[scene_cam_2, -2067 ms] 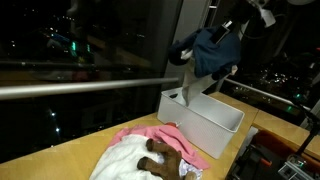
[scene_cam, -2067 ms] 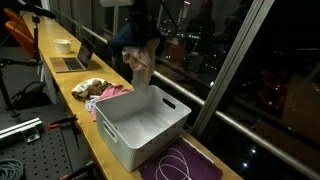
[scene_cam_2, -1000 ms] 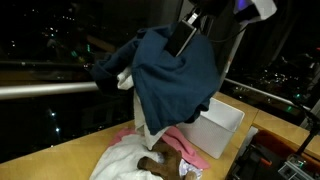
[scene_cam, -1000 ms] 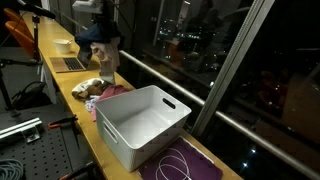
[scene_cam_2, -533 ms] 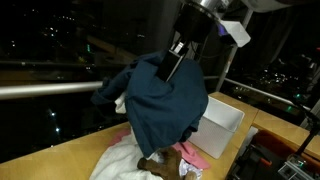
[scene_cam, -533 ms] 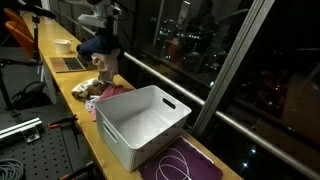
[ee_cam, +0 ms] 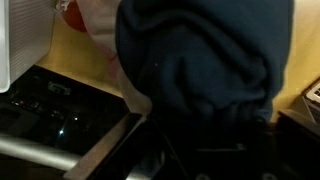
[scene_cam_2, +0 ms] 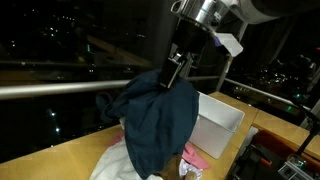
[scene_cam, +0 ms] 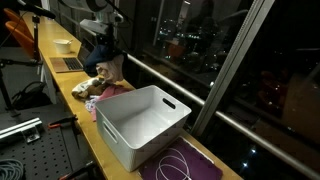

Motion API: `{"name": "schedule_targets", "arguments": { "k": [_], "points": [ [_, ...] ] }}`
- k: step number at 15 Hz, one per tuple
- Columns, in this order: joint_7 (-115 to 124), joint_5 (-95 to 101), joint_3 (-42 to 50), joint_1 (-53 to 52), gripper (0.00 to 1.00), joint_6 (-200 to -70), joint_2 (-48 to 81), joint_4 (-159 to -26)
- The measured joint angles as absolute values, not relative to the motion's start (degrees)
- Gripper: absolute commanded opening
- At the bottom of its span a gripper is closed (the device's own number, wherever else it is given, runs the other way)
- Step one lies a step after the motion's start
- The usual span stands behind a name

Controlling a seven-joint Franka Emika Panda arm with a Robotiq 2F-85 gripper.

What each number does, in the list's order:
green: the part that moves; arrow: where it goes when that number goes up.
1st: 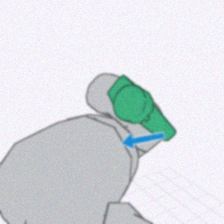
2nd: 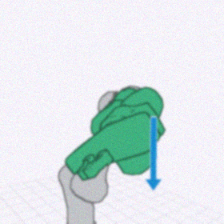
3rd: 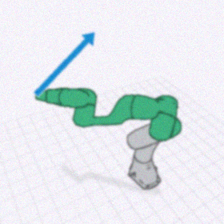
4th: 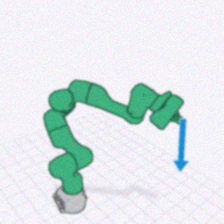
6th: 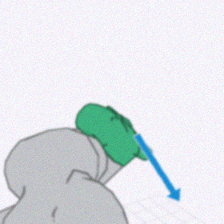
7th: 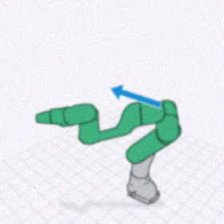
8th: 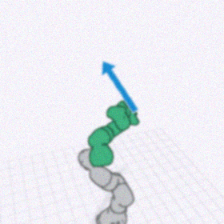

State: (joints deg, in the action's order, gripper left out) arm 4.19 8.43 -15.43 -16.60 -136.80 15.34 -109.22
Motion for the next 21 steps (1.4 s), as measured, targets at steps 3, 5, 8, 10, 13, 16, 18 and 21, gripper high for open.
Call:
{"name": "schedule_targets", "arguments": {
  "k": [3, 5, 8, 10, 13, 16, 18, 21],
  "points": [
    [3.5, 7.0, -15.2, -16.0, 0.98, -136.8, 15.2, -109.2],
    [2.7, 6.2, -15.2, -15.2, 1.00, -136.9, 14.9, -109.3],
    [1.4, 5.3, -15.0, -14.0, 1.00, -137.2, 14.3, -109.8],
    [0.4, 5.0, -14.9, -13.2, 1.00, -137.3, 13.5, -110.6],
    [0.3, 5.0, -14.7, -13.1, 1.00, -137.3, 13.5, -110.8],
    [0.3, 5.0, -14.7, -13.3, 1.00, -137.3, 13.6, -110.8],
    [0.3, 5.0, -14.7, -13.3, 1.00, -137.3, 13.7, -110.8],
    [0.3, 5.0, -14.7, -13.3, 1.00, -137.3, 13.7, -110.8]
  ]
}}
